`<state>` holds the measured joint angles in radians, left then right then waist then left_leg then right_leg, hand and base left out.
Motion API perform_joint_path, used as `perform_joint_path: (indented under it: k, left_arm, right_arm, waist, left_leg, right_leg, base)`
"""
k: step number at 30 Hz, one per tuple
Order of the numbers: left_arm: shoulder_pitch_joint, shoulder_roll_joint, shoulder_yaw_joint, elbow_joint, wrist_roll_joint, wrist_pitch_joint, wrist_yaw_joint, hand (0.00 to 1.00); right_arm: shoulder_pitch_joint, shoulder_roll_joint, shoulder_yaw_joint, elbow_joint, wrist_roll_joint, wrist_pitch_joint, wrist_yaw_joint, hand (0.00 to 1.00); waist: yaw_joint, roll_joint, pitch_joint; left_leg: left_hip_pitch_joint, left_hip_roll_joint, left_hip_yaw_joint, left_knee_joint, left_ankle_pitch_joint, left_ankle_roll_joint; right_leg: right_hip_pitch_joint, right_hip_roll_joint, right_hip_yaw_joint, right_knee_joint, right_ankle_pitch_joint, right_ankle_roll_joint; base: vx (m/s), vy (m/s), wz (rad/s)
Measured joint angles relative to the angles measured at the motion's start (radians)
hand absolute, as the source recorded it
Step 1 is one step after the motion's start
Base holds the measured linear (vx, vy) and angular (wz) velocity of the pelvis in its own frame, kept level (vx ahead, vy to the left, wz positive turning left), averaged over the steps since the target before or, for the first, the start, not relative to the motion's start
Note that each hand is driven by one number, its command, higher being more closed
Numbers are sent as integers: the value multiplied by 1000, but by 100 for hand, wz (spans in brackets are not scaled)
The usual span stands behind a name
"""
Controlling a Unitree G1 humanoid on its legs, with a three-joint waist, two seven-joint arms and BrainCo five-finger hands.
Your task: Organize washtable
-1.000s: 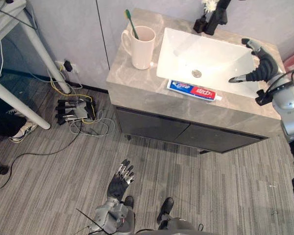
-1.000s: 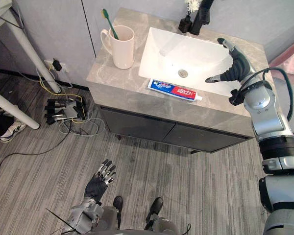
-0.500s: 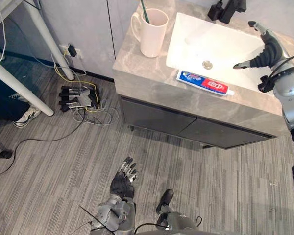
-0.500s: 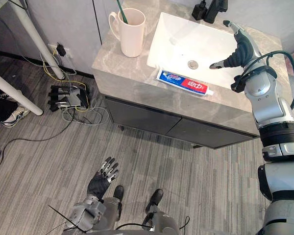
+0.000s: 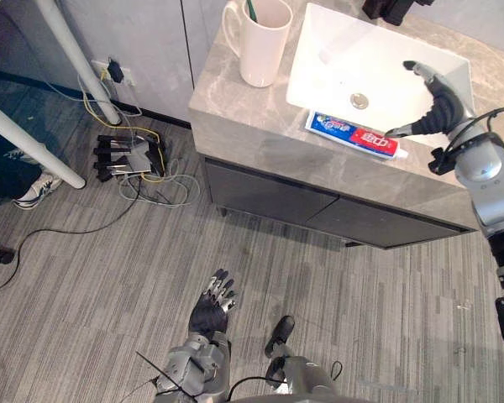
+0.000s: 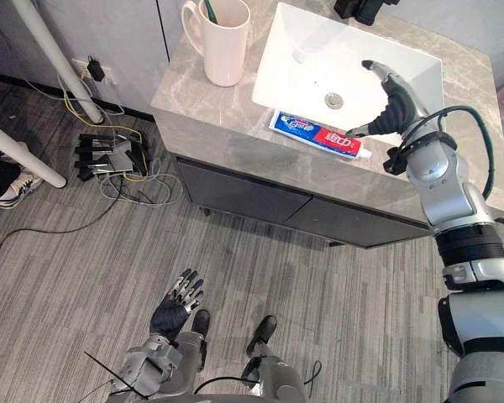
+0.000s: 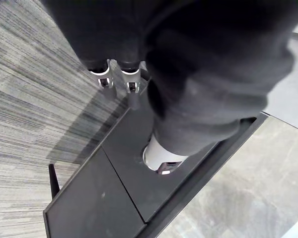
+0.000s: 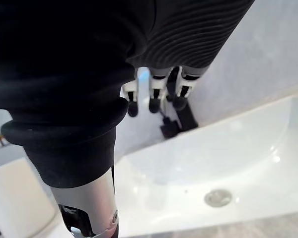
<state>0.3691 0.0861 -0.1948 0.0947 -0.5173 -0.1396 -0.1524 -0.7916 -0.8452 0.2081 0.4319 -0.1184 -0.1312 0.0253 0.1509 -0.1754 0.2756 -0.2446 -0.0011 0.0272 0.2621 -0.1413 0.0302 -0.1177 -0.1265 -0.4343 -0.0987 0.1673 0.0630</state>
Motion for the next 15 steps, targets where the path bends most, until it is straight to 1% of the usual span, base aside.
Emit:
perform_joint_path:
  k: [2, 7, 11, 15]
  left_arm:
    - [-1, 1, 0, 7, 0, 0, 0, 0]
    - [-5, 5, -3, 25, 1, 0, 1, 0]
    - [-5, 16, -13, 30, 1, -1, 1, 0]
    - [-5, 16, -16, 37, 1, -1, 1, 0]
  right_arm:
    - [22, 17, 0, -19, 15, 0, 1, 0]
    - [56, 18, -1, -27, 49, 0, 1, 0]
    - [90, 18, -8, -49, 50, 0, 1, 0]
    - [116, 21, -12, -64, 50, -1, 1, 0]
  waist:
    - [-1, 0, 0]
    - [0, 0, 0]
    - [-1, 0, 0]
    - [-9, 0, 0]
  left_leg:
    - [0, 0, 1, 0, 0, 0]
    - [1, 0, 4, 0, 0, 0]
    - [1, 1, 13, -2, 0, 0]
    - [0, 1, 18, -2, 0, 0]
  right_leg:
    - [0, 0, 1, 0, 0, 0]
    - [-1, 0, 5, 0, 0, 0]
    - [-6, 0, 18, 0, 0, 0]
    - [-9, 0, 24, 0, 0, 0]
  base:
    - [-1, 15, -1]
    - [-4, 7, -1]
    - [-10, 19, -7]
    - [-3, 20, -5]
